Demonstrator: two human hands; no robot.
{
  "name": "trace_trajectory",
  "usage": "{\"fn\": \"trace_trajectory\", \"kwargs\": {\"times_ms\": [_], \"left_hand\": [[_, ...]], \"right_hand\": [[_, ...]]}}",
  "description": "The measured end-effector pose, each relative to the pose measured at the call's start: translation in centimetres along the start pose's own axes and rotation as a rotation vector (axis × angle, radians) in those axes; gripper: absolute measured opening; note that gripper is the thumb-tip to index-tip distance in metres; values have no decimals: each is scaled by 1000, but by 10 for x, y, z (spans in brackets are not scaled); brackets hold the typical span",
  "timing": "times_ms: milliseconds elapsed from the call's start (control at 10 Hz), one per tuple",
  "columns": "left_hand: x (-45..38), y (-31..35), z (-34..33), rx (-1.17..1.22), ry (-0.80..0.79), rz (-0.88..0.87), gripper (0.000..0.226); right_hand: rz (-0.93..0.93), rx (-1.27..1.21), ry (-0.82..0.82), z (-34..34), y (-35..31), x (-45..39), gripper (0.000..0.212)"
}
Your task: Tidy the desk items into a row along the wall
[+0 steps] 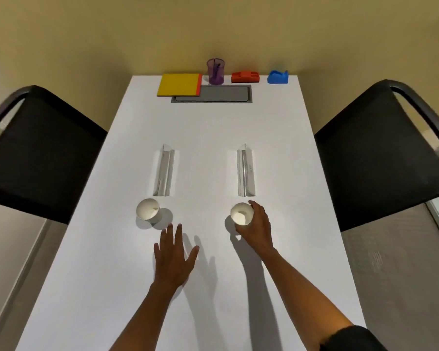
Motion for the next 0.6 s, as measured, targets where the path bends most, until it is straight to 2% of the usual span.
{"fn": "trace_trajectory", "kwargs": {"times_ms": [300,400,600], "left_hand": [[-18,1,-7,1,-16,-9,84],[-21,2,-7,0,-20,-5,89],[-23,7,-5,14,1,-31,83]], "right_hand": [[24,-15,56,-17,-1,-20,79],[25,-3,47,-19,-1,-21,81],[38,-27,80,-11,0,-12,97]]}}
Point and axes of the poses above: each hand's wrist, its own x-axis away from the middle knuckle, its own z-axis out of the back of the hand, y = z × x, the point moved 3 cm from there along -x, towards the middle knuckle, and after that the axes turned 6 degrees about y, right-handed, at the moved point
